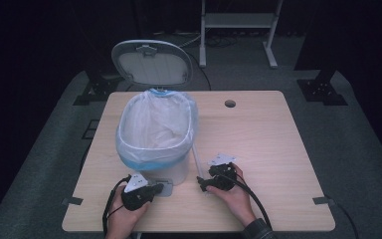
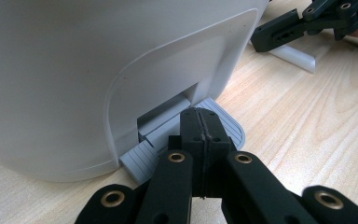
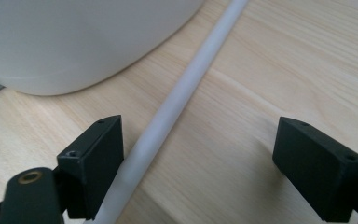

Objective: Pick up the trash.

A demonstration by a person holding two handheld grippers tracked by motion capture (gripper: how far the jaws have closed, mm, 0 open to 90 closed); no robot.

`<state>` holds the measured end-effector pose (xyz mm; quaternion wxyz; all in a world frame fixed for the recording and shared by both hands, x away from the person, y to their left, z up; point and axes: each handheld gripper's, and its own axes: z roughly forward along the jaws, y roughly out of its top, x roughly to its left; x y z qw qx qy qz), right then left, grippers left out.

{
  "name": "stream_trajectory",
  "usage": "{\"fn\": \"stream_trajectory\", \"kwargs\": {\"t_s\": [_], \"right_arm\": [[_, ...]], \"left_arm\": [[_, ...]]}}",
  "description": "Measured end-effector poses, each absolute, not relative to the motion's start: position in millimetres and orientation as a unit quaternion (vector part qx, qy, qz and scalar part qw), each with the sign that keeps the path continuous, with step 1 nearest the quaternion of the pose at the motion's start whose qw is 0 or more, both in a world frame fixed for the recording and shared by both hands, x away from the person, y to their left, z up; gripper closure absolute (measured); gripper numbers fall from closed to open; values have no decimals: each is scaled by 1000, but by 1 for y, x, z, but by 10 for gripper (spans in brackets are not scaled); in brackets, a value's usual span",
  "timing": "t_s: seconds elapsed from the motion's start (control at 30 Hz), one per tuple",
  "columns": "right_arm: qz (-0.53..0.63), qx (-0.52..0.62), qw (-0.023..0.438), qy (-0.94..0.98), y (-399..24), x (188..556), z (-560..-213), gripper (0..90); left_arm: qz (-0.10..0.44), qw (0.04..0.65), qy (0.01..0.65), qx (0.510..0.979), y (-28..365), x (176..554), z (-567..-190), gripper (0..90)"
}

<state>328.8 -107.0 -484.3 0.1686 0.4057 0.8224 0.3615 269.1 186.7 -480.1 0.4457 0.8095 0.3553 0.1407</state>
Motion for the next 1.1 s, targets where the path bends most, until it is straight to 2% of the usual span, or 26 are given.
{"fn": "stream_trajectory", "kwargs": {"t_s": [0.67,0.7,0.93,1.1], "right_arm": [[346,427,175,817,-143,333,-483,154],[347,427,175,816,-147,333,-482,198],[344,428,171,818,-152,334,-481,225],[346,425,172,819,-154,334,-480,306]], "left_arm": [[140,446,356,809,187,269,-480,900],[140,446,357,809,187,269,-480,900],[139,446,357,809,187,269,-480,900],[137,447,357,809,187,269,-480,900]]}}
